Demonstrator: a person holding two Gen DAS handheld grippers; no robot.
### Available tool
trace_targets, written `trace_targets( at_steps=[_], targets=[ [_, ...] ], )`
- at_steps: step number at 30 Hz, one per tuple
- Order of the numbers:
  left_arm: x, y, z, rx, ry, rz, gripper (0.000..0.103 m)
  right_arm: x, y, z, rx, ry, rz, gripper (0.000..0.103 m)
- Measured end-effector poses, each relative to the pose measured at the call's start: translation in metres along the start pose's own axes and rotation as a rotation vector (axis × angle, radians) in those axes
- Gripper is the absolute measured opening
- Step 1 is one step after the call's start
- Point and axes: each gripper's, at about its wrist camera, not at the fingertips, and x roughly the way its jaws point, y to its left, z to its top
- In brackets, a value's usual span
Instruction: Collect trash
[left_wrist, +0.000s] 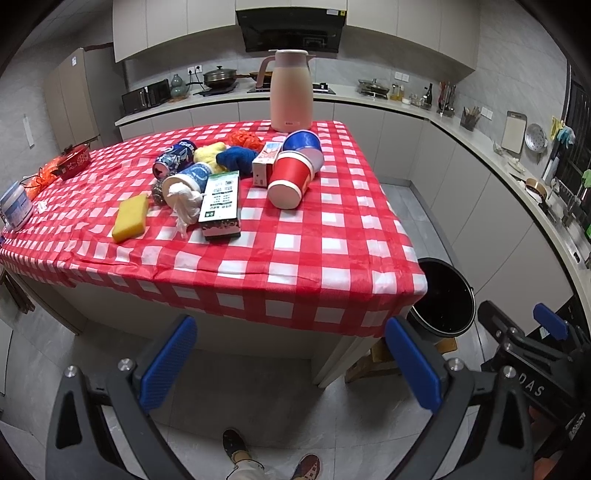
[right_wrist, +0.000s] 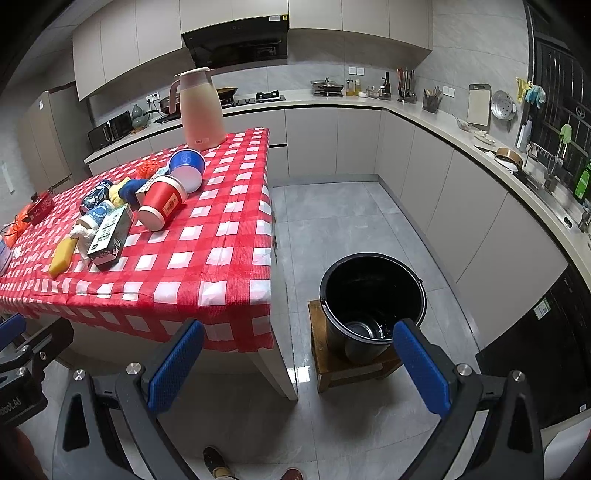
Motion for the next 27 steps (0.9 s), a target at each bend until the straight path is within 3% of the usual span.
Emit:
trace_targets(
  at_steps=[27],
  targets=[
    [-0.001,0.012,-0.001,-0.023,-0.003,0.0,0.103,-0.002,0.006,0.001,-0.003,-0.008,0.01,0.103]
  ],
)
